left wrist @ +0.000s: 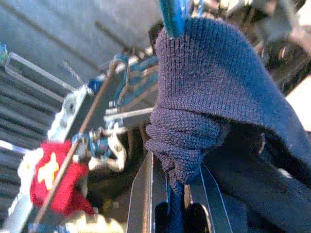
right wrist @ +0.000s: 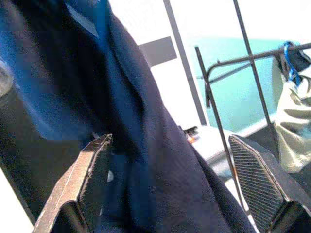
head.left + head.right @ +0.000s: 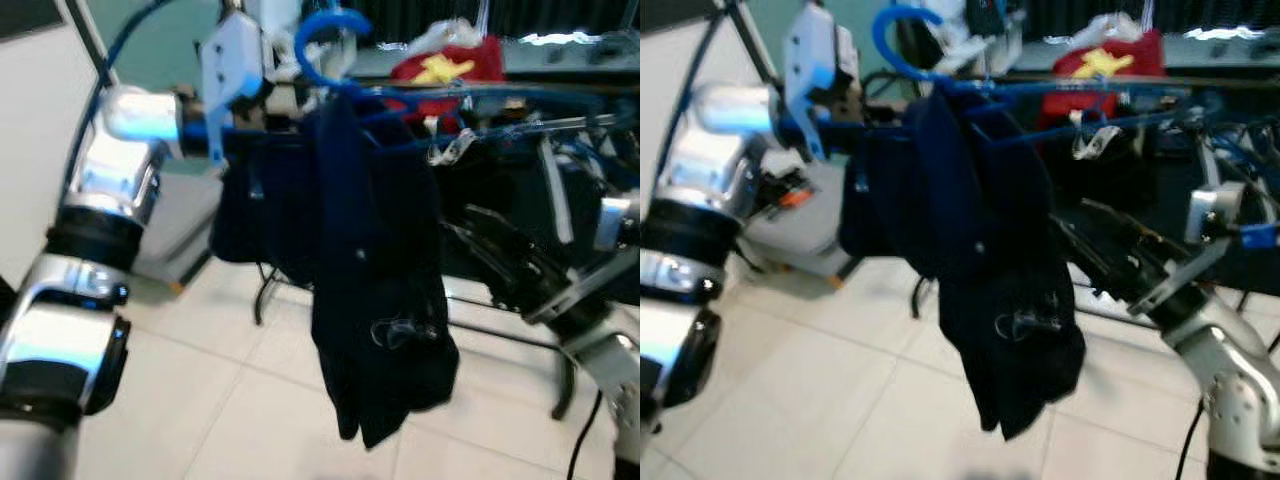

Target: Hang hanger

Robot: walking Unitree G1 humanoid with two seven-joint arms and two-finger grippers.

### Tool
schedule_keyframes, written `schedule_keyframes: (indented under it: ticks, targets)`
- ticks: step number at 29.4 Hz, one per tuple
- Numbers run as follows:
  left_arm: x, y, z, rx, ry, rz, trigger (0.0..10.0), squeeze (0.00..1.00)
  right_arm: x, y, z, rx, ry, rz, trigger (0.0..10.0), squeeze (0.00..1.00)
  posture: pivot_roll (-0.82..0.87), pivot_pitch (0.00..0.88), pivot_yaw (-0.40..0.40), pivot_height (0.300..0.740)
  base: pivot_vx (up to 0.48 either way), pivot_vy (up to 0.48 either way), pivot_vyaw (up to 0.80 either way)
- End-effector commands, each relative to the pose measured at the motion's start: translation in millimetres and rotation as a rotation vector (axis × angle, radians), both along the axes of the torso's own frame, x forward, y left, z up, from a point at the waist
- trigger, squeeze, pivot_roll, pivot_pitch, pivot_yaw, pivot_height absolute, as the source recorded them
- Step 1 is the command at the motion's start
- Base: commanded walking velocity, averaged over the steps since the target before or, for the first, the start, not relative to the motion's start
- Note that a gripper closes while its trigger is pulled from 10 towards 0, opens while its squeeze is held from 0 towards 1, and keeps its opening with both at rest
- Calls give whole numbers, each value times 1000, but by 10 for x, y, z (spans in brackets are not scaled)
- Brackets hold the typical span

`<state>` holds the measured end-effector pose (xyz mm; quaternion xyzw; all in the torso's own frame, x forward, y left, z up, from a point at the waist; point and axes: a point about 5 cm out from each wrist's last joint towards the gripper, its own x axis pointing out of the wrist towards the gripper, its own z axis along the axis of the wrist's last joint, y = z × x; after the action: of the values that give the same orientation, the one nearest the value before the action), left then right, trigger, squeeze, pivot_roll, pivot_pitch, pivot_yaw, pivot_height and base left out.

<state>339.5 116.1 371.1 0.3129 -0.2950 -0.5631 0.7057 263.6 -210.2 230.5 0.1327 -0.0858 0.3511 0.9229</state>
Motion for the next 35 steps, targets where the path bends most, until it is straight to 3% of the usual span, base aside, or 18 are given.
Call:
schedule_keyframes:
  ticks: [1,4,5,9,10,16,17,20,22,23,26,31,35]
  targets:
    - [-31,-11,9,-29,6,-22,9882,0,96,67,1,-28,13,-31,10000,0,-60,4,68,740,0,0,0]
    - [-44,-39,-5,-33,10,-34,9922,0,163,68,-9,-39,30,-66,10000,0,-61,4,66,740,0,0,0]
    - [-44,-37,-1,-37,11,-34,9922,0,193,54,-26,-49,47,-89,6118,0,-61,5,64,740,0,0,0]
    - [-43,-34,4,-39,12,-34,9922,0,211,44,-38,-57,59,-104,6118,0,-61,5,64,740,0,0,0]
    - [-33,-14,13,-43,11,-24,10000,0,229,18,-71,-74,81,-130,0,0,-62,5,63,740,0,0,0]
    - [79,78,10,-105,1,102,10000,0,223,-45,-137,-95,126,-185,0,0,-70,5,60,740,0,0,0]
    - [163,114,-98,-124,2,198,10000,0,198,-74,-159,-84,141,-210,10000,0,-75,4,61,740,0,-446,0]
    - [214,138,-180,-132,0,259,10000,0,180,-93,-175,-76,151,-226,10000,0,-75,4,61,740,0,-446,0]
    - [267,208,-364,-314,197,281,10000,0,88,-185,-298,-92,202,-278,10000,0,-90,9,52,740,120,34,0]
    - [267,208,-364,-314,197,281,10000,0,88,-185,-298,-92,202,-278,10000,0,-90,9,52,740,0,480,0]
    - [340,334,-540,-547,399,320,10000,0,11,-272,-412,-104,252,-317,10000,0,-93,8,42,740,0,160,0]
    - [362,384,-606,-598,434,348,10000,0,6,-284,-428,-100,261,-320,10000,0,-104,2,38,740,0,0,0]
    - [375,396,-743,-629,474,377,10000,0,11,-312,-446,-107,274,-328,10000,0,-109,1,25,740,0,462,0]
